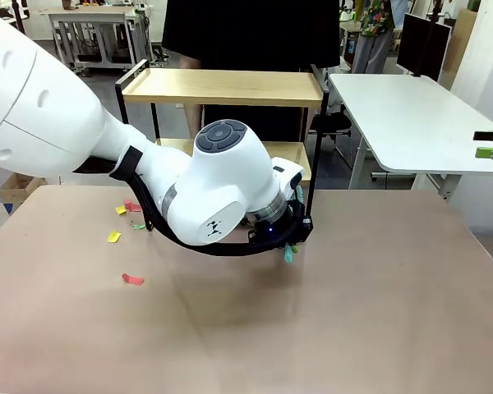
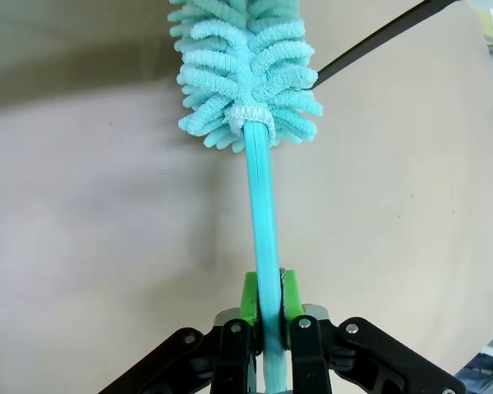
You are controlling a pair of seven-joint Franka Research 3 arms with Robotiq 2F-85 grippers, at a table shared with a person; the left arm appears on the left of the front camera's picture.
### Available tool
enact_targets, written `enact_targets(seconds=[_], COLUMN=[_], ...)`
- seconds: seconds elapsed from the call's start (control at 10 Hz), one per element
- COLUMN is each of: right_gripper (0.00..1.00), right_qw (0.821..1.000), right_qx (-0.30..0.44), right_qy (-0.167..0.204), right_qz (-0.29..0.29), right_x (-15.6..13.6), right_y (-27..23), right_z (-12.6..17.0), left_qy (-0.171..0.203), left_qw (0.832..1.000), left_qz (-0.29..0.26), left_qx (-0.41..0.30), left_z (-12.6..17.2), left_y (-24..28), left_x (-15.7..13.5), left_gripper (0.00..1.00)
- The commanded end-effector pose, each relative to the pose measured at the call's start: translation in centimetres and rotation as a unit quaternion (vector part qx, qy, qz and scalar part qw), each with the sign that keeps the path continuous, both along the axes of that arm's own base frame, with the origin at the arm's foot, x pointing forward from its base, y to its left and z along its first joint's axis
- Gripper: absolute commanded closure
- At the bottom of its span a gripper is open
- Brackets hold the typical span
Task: Clean the shelf.
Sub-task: Clean the specific section of the Shelf indicated by the human with the Duster.
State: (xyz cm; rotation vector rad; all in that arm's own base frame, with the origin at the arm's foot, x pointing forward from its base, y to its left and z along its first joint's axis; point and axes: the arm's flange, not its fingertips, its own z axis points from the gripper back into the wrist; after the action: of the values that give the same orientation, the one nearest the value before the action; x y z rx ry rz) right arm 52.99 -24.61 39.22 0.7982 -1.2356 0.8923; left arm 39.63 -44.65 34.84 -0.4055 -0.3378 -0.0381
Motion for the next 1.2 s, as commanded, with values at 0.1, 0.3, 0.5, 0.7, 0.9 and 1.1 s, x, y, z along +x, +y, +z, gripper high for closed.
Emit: enact_targets(seconds=[0.1,0.3,0.5,0.7,0.9,1.1], right_gripper=[0.00,0.00,0.00,0.00,0.00,0.00], right_qw=[1.000,1.000,1.000,1.000,1.000,1.000], right_qx=[-0.002,-0.002,-0.002,-0.002,-0.002,-0.002], right_qy=[-0.002,-0.002,-0.002,-0.002,-0.002,-0.002], right_qz=[0.001,0.001,0.001,0.001,0.001,0.001], right_x=[0.0,0.0,0.0,0.0,0.0,0.0], right_y=[0.1,0.1,0.1,0.1,0.1,0.1], right_z=[0.3,0.3,0.3,0.3,0.3,0.3], left_qy=[0.011,0.019,0.021,0.023,0.004,-0.026], left_qw=[0.999,0.998,0.995,0.988,0.975,0.963], left_qz=[0.034,0.055,0.080,0.116,0.168,0.201], left_qx=[0.011,0.032,0.061,0.103,0.143,0.177], left_z=[-1.3,-2.1,-2.2,-1.8,-0.2,1.5], left_y=[2.6,5.5,9.4,13.8,18.6,20.6], left_x=[1.1,1.5,1.6,1.5,1.5,1.6], left_gripper=[0.87,0.87,0.87,0.87,0.87,0.87])
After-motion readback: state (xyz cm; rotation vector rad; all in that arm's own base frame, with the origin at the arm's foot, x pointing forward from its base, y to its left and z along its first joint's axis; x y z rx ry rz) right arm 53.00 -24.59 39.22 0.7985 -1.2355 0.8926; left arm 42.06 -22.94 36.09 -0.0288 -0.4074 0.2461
